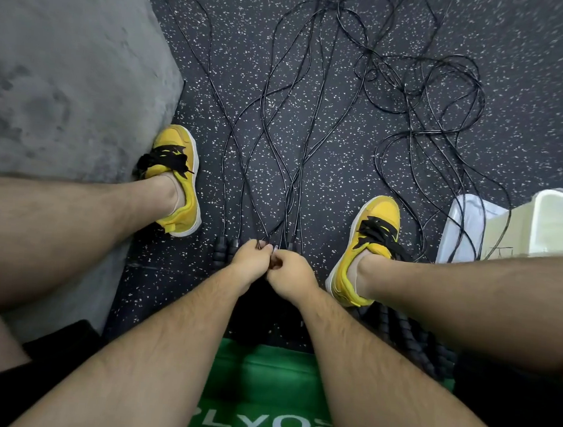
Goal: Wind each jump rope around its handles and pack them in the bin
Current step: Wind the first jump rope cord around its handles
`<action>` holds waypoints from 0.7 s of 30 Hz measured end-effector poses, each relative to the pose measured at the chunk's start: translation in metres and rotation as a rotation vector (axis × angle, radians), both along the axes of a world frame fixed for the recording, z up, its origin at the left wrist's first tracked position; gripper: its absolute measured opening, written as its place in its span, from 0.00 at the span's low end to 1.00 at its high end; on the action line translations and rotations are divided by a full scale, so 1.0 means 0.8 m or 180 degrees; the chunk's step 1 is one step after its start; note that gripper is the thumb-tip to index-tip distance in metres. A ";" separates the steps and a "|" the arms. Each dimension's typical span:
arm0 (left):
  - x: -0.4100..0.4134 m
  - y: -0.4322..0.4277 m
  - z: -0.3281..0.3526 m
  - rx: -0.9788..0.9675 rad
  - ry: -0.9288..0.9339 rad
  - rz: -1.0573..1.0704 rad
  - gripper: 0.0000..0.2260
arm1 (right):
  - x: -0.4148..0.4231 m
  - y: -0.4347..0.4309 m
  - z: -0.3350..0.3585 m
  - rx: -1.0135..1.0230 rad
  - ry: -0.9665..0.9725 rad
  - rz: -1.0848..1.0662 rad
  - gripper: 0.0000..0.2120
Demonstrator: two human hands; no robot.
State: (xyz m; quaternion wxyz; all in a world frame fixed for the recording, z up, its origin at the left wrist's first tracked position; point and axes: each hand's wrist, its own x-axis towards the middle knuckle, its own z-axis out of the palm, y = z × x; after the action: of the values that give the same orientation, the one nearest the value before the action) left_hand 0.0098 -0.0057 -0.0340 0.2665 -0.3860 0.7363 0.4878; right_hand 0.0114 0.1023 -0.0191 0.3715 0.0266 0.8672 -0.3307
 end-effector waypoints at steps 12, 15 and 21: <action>-0.009 -0.010 0.063 -0.0148 0.0419 0.0072 0.16 | -0.035 -0.035 0.042 -0.0550 0.0400 -0.0702 0.16; -0.009 -0.014 0.096 0.0018 0.0610 0.0084 0.13 | -0.046 -0.044 0.077 -0.0797 0.0287 -0.0889 0.15; -0.015 -0.015 0.192 -0.0080 0.1057 -0.0123 0.12 | -0.059 -0.052 0.166 -0.1254 0.0136 -0.1205 0.12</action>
State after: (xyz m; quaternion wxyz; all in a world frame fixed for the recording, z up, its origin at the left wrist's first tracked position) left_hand -0.0024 -0.0175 0.1198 0.1456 -0.2892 0.7835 0.5304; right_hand -0.0361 0.0608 0.1134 0.2827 0.1085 0.7734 -0.5569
